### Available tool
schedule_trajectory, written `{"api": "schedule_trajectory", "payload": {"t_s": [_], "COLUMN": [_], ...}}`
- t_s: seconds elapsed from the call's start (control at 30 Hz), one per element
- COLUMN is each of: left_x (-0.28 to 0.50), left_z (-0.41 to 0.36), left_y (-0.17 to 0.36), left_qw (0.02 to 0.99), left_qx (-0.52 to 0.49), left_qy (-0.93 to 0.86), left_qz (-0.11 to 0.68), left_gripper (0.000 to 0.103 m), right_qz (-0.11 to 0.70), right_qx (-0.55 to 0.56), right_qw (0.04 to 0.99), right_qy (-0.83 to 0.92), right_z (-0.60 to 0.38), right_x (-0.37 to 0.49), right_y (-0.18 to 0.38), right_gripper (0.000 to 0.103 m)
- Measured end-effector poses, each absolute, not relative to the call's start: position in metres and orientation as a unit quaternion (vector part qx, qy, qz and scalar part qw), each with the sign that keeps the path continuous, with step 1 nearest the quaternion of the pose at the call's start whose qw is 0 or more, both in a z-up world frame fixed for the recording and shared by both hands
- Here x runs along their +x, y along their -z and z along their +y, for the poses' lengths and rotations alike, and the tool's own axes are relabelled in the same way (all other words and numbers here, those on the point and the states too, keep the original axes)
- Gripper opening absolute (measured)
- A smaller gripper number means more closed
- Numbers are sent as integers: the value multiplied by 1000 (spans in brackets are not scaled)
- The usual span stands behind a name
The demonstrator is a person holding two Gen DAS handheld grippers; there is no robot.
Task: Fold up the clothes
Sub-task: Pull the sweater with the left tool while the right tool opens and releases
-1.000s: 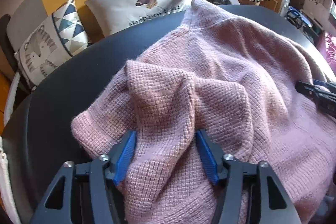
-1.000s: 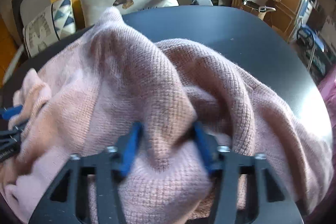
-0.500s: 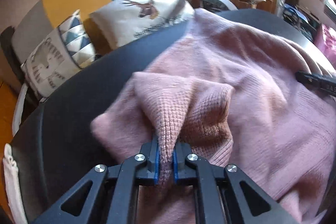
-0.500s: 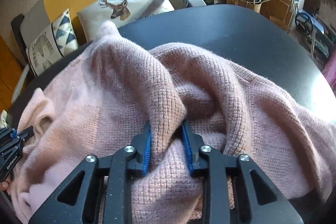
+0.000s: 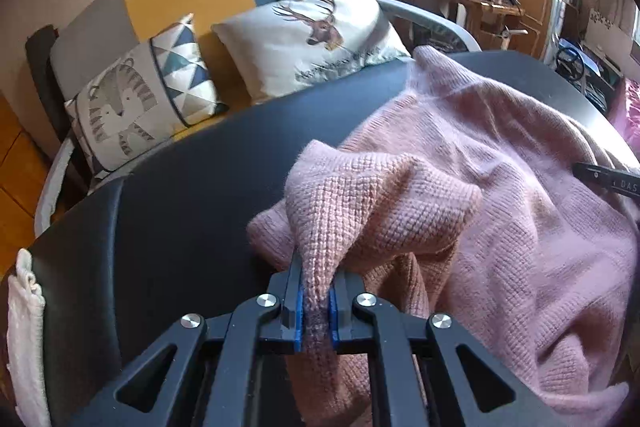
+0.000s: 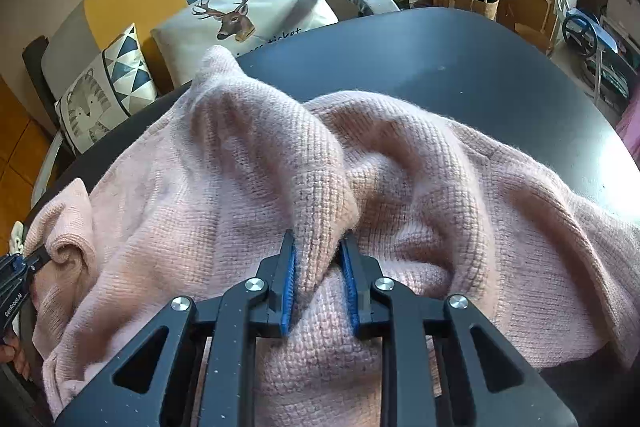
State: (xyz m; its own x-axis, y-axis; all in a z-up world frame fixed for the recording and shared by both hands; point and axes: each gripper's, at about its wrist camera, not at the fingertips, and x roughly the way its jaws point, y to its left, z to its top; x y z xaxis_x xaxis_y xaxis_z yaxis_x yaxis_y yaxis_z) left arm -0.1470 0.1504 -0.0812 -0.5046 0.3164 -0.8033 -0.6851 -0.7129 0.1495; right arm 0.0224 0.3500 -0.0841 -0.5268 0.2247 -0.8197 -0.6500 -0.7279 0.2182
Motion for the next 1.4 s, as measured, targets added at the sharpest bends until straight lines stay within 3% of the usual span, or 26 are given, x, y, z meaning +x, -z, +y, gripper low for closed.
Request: {"api": "schedule_trajectory", "payload": {"t_s": [0.77,1.4], "left_x": [-210,-242], "left_z": [-48,-184], "left_y": [16,44], "left_qw": [179,67], "left_qx": [-395,-437], "left_qy": [-895,-894], "left_qz": [106,76], "left_gripper": [8,8], "right_qz": [195,104], "right_qx": [-399,-434], "right_qw": [210,157], "right_qy": [-871,-881], "right_z": [288,189], "right_x": [-35,-91], "right_y": [44,59], "right_gripper": [18,18]}}
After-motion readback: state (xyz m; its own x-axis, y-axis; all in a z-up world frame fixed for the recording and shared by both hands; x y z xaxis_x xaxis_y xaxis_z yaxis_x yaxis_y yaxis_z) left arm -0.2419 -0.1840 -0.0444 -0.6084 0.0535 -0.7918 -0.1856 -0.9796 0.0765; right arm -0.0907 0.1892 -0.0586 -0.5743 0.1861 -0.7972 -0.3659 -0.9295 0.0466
